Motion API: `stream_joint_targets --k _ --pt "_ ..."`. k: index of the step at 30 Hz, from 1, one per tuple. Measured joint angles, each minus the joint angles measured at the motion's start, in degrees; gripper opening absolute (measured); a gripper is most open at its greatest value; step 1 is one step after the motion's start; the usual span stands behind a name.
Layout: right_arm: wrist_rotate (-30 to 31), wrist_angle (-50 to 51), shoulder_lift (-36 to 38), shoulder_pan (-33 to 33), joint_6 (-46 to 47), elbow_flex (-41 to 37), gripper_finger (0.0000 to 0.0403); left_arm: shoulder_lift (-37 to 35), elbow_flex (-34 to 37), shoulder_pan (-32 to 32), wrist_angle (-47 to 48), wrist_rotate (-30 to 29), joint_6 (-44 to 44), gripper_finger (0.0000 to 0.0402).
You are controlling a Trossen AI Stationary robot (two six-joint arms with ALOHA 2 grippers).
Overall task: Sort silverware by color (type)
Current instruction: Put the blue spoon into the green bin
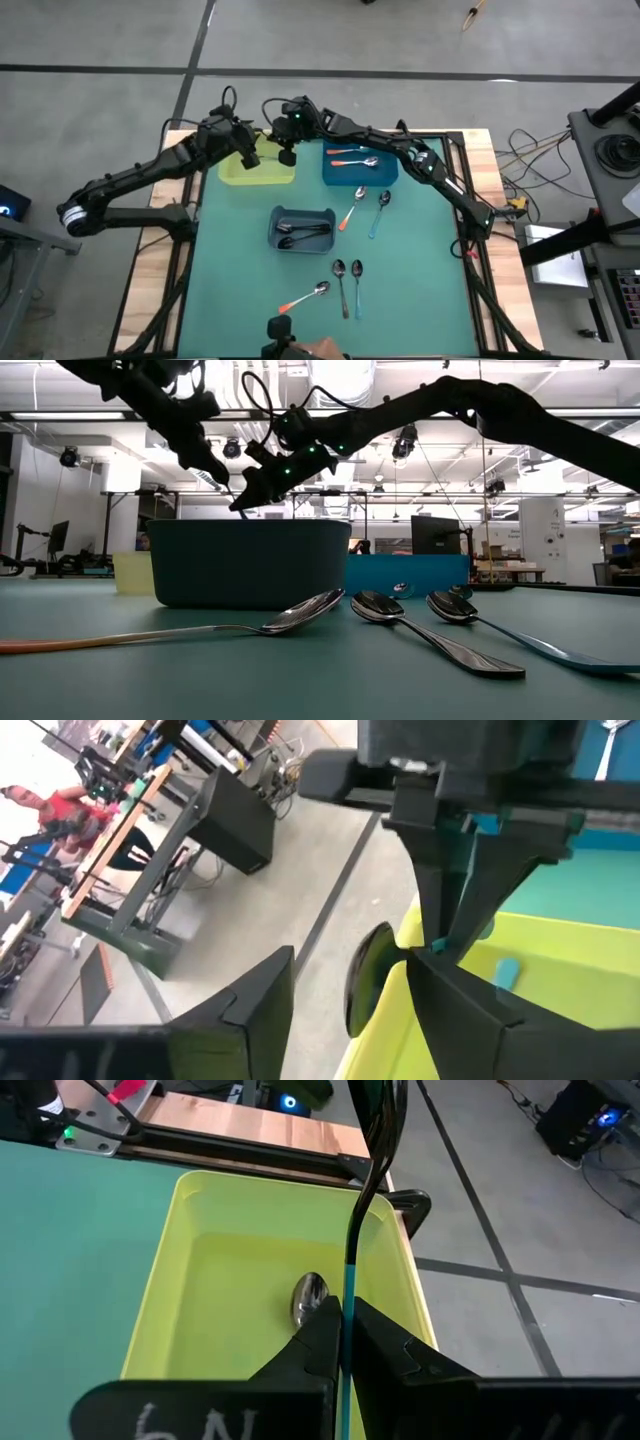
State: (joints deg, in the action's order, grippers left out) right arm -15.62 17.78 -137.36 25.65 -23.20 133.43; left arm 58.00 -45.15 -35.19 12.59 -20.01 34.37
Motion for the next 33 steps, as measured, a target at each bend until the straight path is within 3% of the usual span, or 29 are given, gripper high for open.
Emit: stream_joint_targets --k 5,12,18,33 --pt "0.00 0.09 0.00 0.00 -0.12 0.00 0.0008 0.02 0.00 -0.08 0.03 0.04 -0.07 0.0125" --pt "0.09 0.09 0.00 0.00 -0.77 0.00 0.0009 0.04 0.00 -0.11 0.08 0.05 -0.78 0.0012" --pt "0.33 -0.04 0.05 0.01 0.90 -0.02 0.0026 0.04 -0.35 -0.26 0.55 -0.11 -4.76 0.0002" --pt "0.76 4.47 3.77 0.86 3.76 -0.11 0.0128 -0.60 -1.09 -0.86 8.36 -4.11 -25.06 0.0000"
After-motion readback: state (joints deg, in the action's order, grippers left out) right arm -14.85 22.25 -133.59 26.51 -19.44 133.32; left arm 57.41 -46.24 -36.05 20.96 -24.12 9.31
